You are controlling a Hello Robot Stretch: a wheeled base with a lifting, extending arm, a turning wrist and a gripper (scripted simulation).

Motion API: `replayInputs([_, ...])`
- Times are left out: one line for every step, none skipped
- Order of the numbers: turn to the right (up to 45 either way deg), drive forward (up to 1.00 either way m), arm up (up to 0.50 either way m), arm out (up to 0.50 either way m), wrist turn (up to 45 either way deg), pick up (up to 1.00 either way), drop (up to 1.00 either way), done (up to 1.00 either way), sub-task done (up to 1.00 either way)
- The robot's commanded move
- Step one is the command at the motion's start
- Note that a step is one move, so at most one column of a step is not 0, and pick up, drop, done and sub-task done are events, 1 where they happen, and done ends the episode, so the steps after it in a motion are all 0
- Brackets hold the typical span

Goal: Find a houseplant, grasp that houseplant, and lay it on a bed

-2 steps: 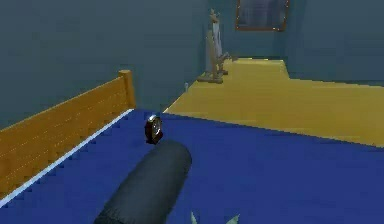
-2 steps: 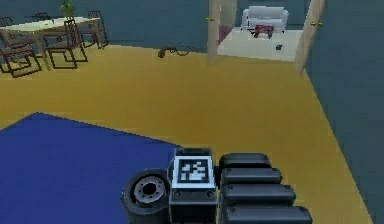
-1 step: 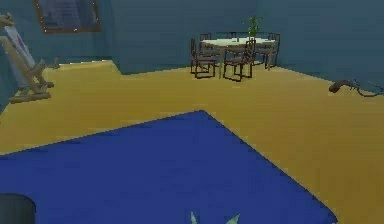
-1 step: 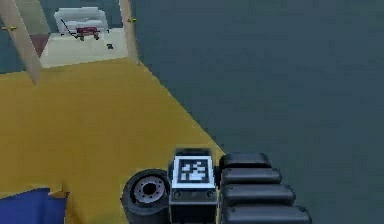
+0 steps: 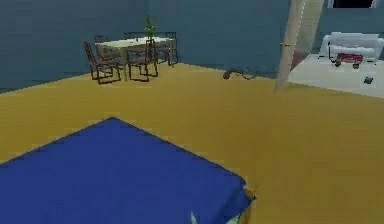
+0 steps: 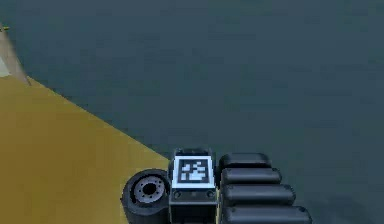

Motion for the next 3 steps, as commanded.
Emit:
replayInputs([3.0,0.00,0.00,0.00,0.0,0.00,0.00,0.00,0.00])
replayInputs([-45.0,0.00,0.00,0.00,0.0,0.00,0.00,0.00,0.00])
replayInputs([-45.0,0.00,0.00,0.00,0.0,0.00,0.00,0.00,0.00])
